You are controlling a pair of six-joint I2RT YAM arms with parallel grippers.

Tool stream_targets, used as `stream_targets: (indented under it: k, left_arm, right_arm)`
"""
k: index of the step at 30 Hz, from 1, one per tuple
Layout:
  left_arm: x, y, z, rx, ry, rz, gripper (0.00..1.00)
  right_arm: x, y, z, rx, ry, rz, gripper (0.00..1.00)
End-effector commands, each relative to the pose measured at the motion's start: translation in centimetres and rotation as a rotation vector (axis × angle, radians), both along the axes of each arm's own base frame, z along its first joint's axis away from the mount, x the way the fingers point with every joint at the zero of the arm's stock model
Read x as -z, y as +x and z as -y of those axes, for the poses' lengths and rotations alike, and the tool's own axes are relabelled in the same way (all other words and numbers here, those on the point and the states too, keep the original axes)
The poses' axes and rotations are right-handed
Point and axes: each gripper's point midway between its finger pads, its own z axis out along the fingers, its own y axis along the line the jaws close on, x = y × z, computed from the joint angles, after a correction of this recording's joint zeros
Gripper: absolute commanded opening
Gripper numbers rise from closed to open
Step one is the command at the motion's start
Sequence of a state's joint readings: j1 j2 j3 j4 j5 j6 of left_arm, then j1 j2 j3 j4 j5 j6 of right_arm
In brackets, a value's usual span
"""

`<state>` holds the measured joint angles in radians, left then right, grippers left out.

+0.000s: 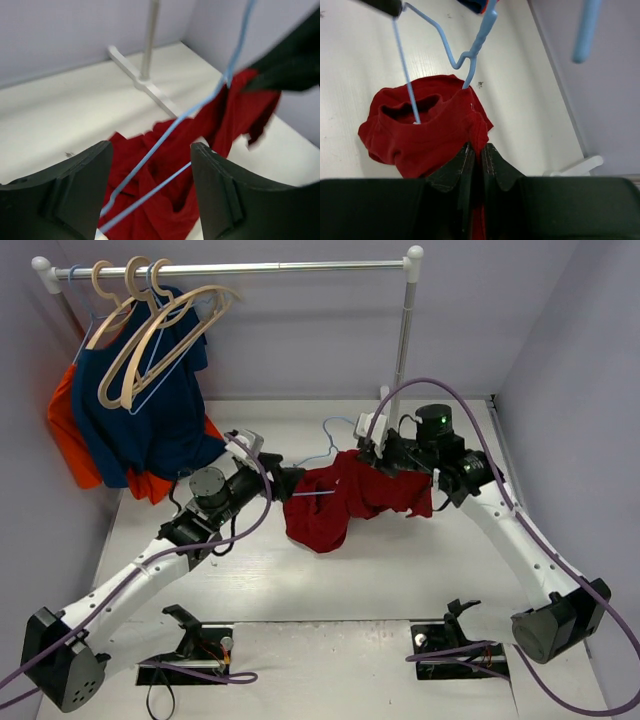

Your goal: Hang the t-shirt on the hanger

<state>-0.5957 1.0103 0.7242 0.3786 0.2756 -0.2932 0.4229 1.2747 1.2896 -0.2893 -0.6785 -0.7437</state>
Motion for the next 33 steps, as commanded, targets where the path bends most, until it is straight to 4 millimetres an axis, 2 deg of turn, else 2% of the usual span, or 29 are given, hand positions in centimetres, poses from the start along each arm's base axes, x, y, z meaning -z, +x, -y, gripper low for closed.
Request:
stream_targets:
  k: [1,4,6,10,14,18,21,22,24,25,28,33]
  left_arm:
    - [-5.7,1.3,-2.9,-0.198,-0.094,0.036,0.64]
    - [-5.8,1.4,-4.5,-0.299,-0.161,-0.068,0.64]
    - [-4.8,1.2,-5.0,-0.346,-0.229,-0.174,0.64]
    - [-0.9,0.7,-5.7,-0.422,-0.269,-0.353,0.64]
    - [1.5,1.0,-4.4,-0.421,-0.335,-0.456,0.64]
    - [1.8,2.4,-2.8,-0.403,-0.402,-0.485,0.64]
    - [2.4,3.3,-0.8,-0.388,-0.382,-0.525,0.64]
    - [3.4,3.7,-0.1,-0.397,-0.357,-0.542,0.64]
    - [3.3,3.7,1.3,-0.384,-0.339,-0.537,0.64]
    - [4.3,4.0,1.7,-0.398,-0.314,-0.547,0.64]
    - [5.2,4.3,3.0,-0.397,-0.306,-0.558,0.64]
    - [5.9,4.4,4.5,-0.382,-0.294,-0.560,0.64]
  right_arm:
    - [-5.5,1.9,0.0,0.102,0.098,0.234,0.00]
    - [-5.9,2.3,0.9,0.172,0.092,0.271,0.00]
    - [-6.9,2.6,1.1,0.199,0.097,0.320,0.00]
    - [-7.1,3.2,1.6,0.279,0.077,0.380,0.00]
    - [-6.9,3.0,1.0,0.276,0.077,0.383,0.00]
    - [-6.9,2.6,0.5,0.273,0.072,0.381,0.00]
    - [-6.8,2.4,0.4,0.269,0.072,0.378,0.00]
    - [-6.7,2.3,0.3,0.268,0.071,0.374,0.00]
    - [-6.7,2.1,0.3,0.267,0.074,0.373,0.00]
    - [-6.6,2.1,0.4,0.267,0.074,0.373,0.00]
    - [-6.5,2.0,0.3,0.265,0.073,0.367,0.00]
    - [-6.4,1.8,0.4,0.269,0.071,0.367,0.00]
